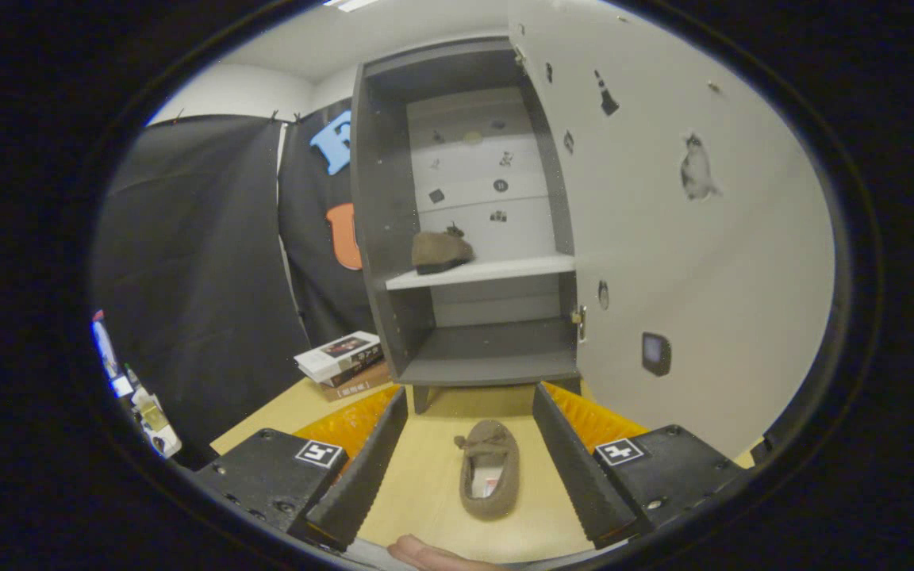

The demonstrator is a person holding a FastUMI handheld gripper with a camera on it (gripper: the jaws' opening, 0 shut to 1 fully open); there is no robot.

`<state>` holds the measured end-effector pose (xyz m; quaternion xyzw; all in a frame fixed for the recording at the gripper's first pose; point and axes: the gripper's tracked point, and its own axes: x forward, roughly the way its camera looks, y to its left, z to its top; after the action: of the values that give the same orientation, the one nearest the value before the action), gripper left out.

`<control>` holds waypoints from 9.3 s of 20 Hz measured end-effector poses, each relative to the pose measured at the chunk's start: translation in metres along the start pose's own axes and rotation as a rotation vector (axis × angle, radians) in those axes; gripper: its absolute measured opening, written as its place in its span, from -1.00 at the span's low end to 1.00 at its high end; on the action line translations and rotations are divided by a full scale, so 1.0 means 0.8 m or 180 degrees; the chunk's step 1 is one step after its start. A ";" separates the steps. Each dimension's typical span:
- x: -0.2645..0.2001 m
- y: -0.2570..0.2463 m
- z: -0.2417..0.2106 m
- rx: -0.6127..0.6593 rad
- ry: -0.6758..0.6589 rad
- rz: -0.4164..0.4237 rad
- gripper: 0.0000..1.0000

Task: Open the shoe cabinet door, grab the shoes and put them into the shoe cabinet, then close the shoe cabinet door.

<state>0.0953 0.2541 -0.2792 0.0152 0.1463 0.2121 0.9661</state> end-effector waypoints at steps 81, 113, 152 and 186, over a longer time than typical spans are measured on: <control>0.381 -0.061 0.348 -0.0559 0.0461 -0.0875 -0.77; -0.013 -0.020 0.425 -0.1085 -0.0392 -0.1082 1.00; -0.179 -0.288 0.332 -0.0597 -0.0903 -0.0509 0.89; -0.048 -0.052 0.298 -0.0440 -0.0762 -0.0271 0.84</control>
<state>0.1475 0.2079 -0.0441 -0.0324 0.0156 0.1772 0.9835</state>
